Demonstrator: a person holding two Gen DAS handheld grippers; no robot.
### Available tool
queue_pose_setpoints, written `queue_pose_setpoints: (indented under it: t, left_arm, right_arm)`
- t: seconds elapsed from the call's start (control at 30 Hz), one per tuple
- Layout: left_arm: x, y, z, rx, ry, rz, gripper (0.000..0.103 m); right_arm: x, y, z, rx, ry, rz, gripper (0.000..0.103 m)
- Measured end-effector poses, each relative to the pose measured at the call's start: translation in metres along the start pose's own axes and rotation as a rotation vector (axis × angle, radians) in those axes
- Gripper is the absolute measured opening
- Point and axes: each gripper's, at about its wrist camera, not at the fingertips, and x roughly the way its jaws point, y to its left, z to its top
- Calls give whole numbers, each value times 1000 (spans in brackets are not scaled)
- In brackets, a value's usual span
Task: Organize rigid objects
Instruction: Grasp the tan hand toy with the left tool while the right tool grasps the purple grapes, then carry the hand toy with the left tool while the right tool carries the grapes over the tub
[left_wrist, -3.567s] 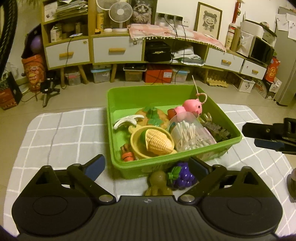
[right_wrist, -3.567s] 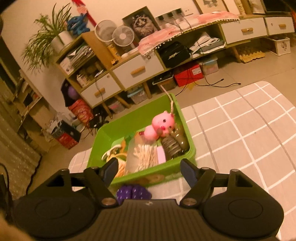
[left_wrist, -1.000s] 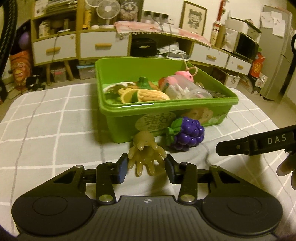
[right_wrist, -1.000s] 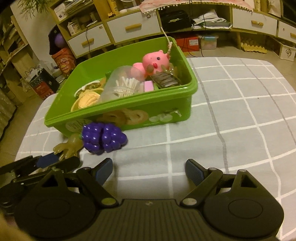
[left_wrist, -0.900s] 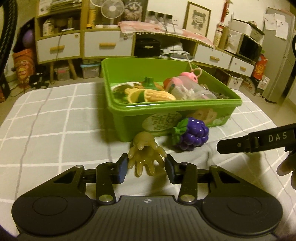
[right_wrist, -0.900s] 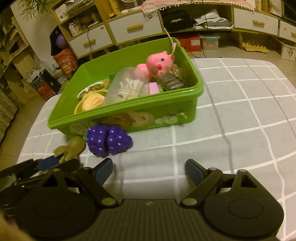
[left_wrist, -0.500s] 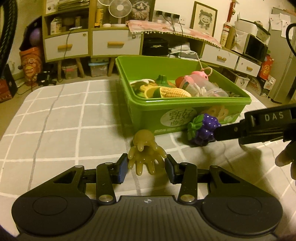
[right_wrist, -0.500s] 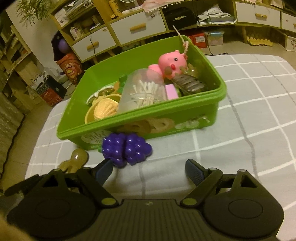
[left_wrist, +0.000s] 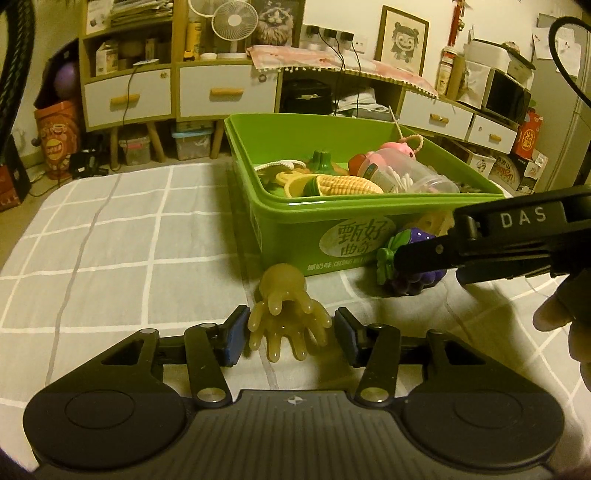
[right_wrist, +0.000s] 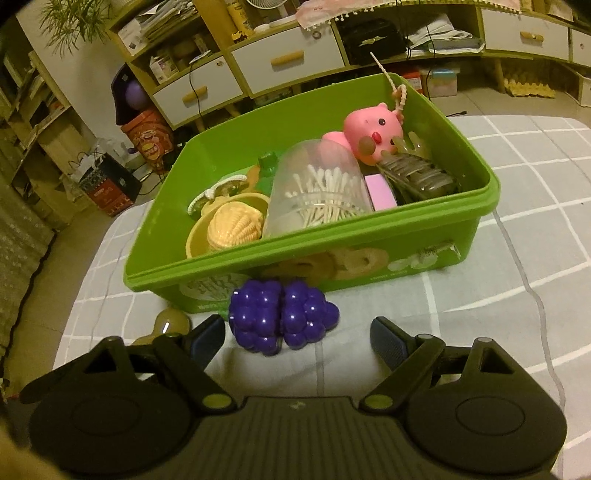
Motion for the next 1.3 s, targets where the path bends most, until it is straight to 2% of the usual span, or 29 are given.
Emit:
queue_pose_setpoints:
  t: [0.2, 0.27, 0.33, 0.4, 0.7, 1.3]
  left_arm:
    - [-2, 1, 1, -2, 5, 9, 49]
    - [-2, 1, 1, -3, 6, 12, 48]
    - [-2, 0, 2, -3, 7, 11, 48]
    - [-4, 0, 2, -3, 8, 10, 48]
    - [-16, 0, 5, -18, 3, -6, 48]
    - [-45, -8, 19, -19, -37, -32, 48]
  right_arm:
    - [1, 3, 1, -15, -15, -12, 58]
    - [1, 4, 0, -26, -19, -15, 54]
    - [-1, 4, 0, -36, -25, -1, 38]
    - [-2, 5, 1, -36, -18, 8, 36]
    - [-9, -4, 1, 28, 2, 26, 36]
    - [-49, -28, 15, 219, 27, 147, 35]
